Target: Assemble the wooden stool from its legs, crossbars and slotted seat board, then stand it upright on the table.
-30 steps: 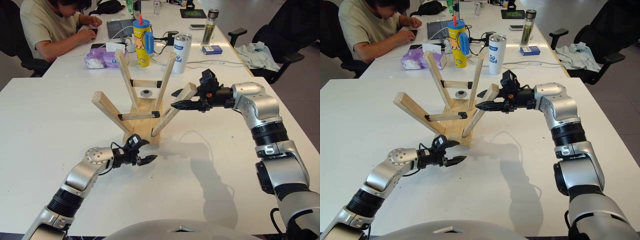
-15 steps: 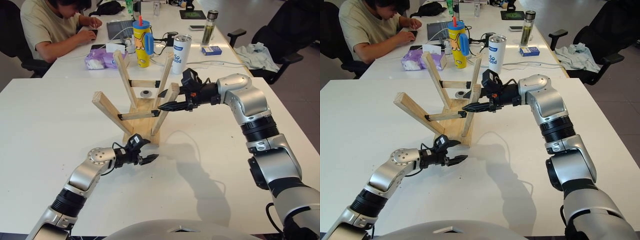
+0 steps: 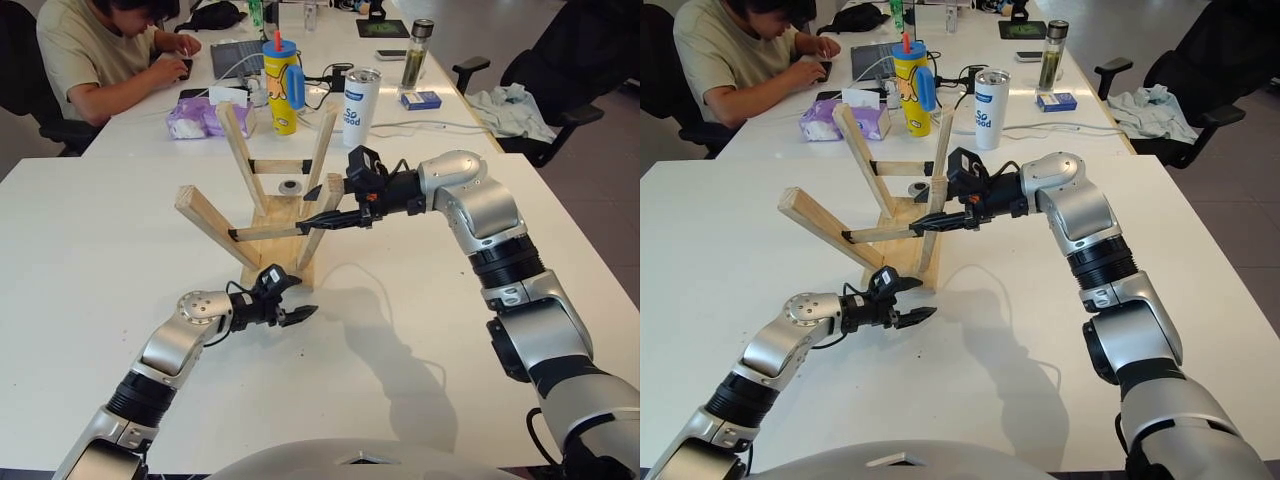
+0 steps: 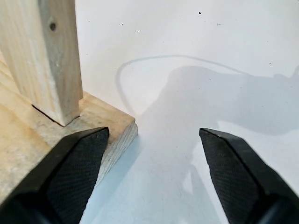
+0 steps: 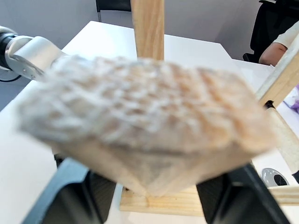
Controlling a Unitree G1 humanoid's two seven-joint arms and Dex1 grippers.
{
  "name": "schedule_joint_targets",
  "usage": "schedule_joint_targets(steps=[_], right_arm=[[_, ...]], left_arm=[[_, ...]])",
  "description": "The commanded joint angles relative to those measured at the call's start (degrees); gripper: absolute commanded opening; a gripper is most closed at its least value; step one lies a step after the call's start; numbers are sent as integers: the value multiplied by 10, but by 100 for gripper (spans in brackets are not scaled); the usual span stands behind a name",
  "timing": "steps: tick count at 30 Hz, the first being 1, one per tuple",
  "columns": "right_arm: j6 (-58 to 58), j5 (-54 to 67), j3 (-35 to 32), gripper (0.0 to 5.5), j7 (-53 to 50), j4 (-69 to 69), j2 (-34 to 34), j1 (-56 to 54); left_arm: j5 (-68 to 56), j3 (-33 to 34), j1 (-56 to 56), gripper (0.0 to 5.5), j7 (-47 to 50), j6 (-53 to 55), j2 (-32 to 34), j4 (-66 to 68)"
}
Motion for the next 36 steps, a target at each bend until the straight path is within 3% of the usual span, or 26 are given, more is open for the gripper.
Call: schedule_joint_targets(steps=[1,9,11,14,16,19,25,32,36], right_arm=[[77,-18,31,205,-13,4,6,21],[93,-32,57,205,-25,-63,-10,54],[97,-36,60,205,-36,-72,-13,59],[112,-34,56,205,-51,-82,-15,63],[117,-32,54,205,-57,-87,-19,65],[123,-31,53,205,-62,-90,-21,68],[121,-33,64,205,-64,-84,-19,72],[119,-35,75,205,-63,-73,-9,67],[113,-37,77,205,-62,-65,-6,61]], left_arm=[[19,-15,27,359,-4,30,6,34],[11,55,75,359,57,-70,-28,-23],[45,66,117,359,83,-147,-25,-57],[149,127,201,359,183,-363,-29,-133],[213,166,215,359,242,-423,-33,-180],[282,195,153,359,302,-407,-54,-245],[406,173,-6,359,325,-273,-88,-256],[599,2,68,359,197,-171,-22,-74],[556,36,36,359,235,-161,-55,-105]])
